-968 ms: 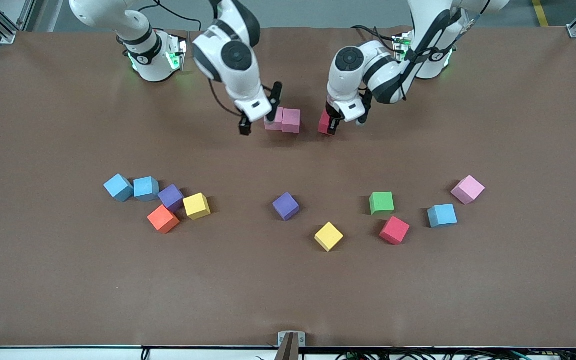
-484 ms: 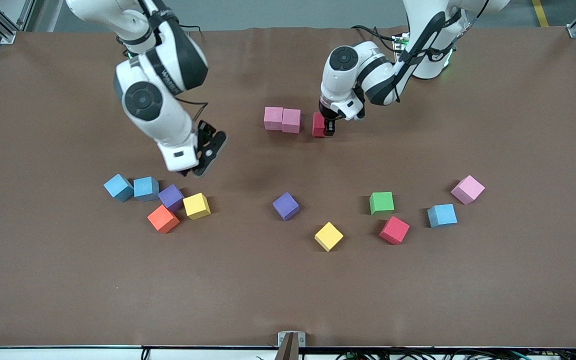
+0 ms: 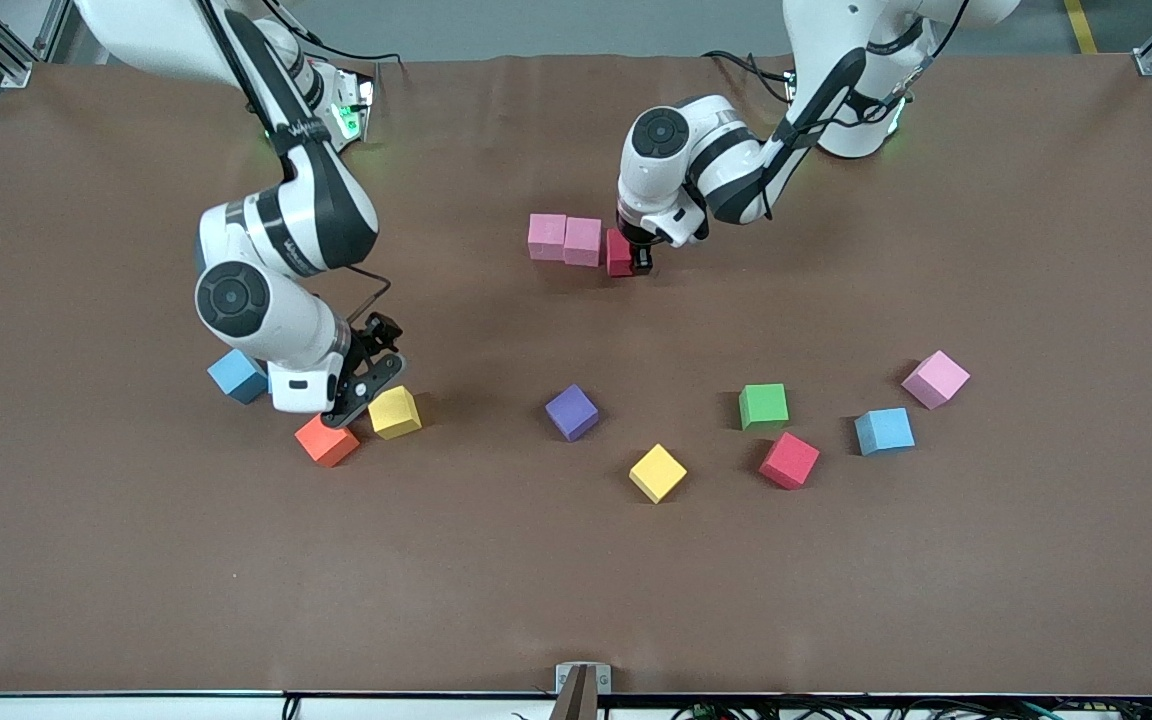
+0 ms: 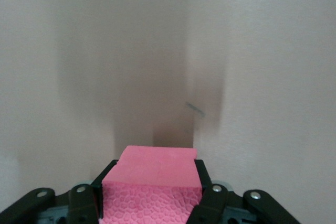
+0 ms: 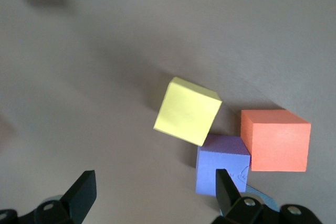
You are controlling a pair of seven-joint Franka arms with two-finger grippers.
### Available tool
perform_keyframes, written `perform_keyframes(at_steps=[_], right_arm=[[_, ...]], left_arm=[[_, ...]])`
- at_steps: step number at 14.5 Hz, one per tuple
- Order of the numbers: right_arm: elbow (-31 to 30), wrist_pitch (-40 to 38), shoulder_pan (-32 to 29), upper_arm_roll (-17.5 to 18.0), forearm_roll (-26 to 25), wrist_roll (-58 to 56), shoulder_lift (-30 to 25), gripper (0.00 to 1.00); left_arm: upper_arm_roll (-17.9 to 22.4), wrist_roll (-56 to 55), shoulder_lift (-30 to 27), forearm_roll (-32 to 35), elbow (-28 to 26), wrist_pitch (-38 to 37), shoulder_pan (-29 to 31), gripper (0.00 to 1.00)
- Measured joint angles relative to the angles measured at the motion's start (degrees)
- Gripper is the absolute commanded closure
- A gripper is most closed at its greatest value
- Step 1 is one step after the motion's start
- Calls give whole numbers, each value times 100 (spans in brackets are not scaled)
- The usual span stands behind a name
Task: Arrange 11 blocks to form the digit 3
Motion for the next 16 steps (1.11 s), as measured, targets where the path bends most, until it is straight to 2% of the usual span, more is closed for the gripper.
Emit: perform_keyframes(at_steps=[4,9,16], right_arm=[[0,571,19,53,0,850,397,0],[0,1309,30,69,0,1041,868,0],[2,1487,18,-56,0,1061,1043,0]], left_arm=[[-1,-43,15,-44,5,-169,-258,79],[18,-43,18,-77,7,-195,-269,79],[30,-43,122,-77,50,-198,-269,78]])
